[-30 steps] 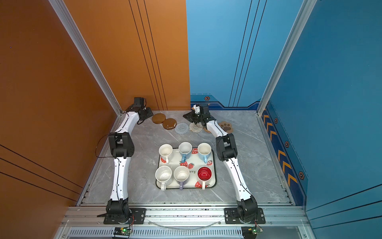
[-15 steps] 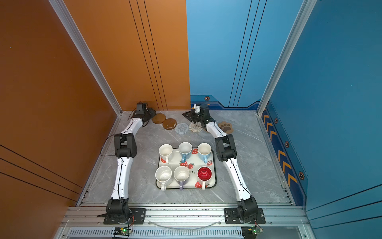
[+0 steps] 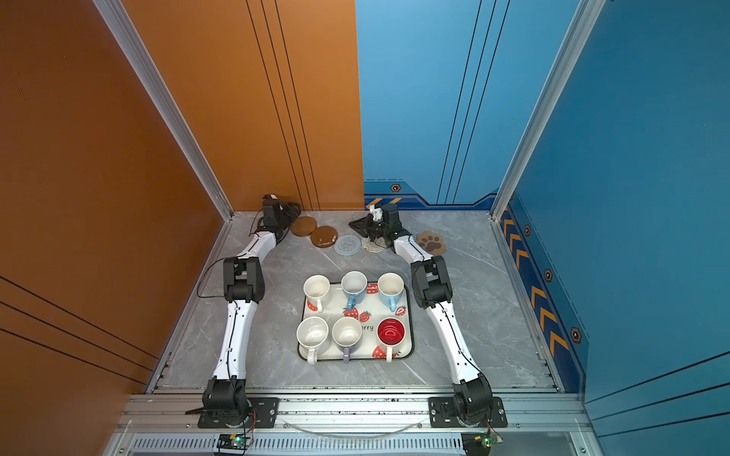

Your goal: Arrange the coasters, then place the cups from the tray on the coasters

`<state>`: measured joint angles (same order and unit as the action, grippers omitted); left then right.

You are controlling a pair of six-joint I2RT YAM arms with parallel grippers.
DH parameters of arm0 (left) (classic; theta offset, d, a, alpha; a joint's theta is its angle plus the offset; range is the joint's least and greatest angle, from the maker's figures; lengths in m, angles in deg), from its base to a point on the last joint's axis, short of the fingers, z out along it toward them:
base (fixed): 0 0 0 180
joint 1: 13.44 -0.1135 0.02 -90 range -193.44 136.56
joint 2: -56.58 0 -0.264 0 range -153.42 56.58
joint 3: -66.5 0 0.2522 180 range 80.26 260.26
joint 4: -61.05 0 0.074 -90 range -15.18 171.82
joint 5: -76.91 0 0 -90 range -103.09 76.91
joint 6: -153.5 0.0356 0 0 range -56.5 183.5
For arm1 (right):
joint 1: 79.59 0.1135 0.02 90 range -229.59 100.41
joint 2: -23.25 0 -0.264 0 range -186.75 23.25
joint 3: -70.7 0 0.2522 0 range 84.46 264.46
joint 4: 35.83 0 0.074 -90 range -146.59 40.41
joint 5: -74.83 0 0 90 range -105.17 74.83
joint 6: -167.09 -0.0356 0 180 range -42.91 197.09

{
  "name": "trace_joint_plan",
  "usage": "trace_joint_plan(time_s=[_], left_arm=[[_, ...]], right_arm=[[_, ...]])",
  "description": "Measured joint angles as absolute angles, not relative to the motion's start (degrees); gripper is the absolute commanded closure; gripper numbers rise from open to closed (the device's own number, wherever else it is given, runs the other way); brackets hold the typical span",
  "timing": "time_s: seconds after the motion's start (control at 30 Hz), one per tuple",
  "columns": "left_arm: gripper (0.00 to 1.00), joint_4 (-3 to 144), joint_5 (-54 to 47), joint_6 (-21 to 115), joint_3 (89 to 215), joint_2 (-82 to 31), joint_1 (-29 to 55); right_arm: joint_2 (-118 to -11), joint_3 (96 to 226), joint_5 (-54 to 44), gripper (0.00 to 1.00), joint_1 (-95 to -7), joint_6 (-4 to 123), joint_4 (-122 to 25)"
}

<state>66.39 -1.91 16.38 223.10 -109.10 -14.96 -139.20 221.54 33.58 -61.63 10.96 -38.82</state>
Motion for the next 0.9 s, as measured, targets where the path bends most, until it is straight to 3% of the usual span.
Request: trace_joint_plan(time_s=[0.9], left_arm=[[0.38, 68.9, 19.31, 17.83, 223.21, -109.08, -14.31]], right_arm=[[-135.2, 218.0, 35.26, 0.87, -61.61, 9.47, -34.96]])
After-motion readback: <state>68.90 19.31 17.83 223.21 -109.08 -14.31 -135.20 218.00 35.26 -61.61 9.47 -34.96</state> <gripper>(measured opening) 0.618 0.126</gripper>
